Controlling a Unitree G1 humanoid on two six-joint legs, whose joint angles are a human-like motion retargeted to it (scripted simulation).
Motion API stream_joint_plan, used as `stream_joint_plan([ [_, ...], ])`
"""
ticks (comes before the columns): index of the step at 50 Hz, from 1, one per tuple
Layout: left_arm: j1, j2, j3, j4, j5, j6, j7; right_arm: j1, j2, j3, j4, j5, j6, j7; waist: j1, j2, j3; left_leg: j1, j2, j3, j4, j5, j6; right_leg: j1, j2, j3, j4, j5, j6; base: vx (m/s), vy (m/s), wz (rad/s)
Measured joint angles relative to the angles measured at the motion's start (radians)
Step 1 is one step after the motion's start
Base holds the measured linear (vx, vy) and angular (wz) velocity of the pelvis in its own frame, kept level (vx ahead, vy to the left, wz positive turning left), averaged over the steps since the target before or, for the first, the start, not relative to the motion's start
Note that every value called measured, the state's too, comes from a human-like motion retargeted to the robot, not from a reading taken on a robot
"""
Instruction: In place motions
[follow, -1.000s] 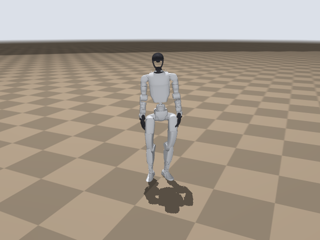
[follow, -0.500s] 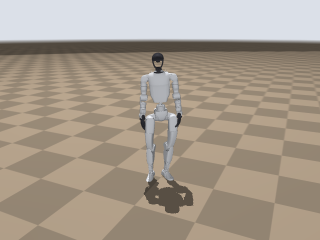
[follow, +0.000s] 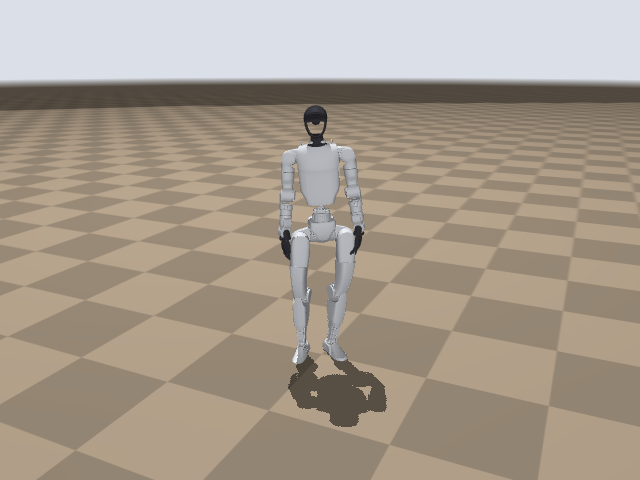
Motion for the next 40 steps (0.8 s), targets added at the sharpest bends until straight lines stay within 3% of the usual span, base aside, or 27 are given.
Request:
stream_joint_plan([
  [40,0.002,-0.003,0.0,-0.003,-0.009,0.003,0.013,0.0,-0.002,0.001,-0.001,-0.005,-0.005,0.011,0.005,0.001,0.003,0.011,-0.006,0.001,-0.009,-0.001,0.008,0.005,0.008,-0.001,-0.003,0.001,-0.002,0.0,0.0,0.0],
])
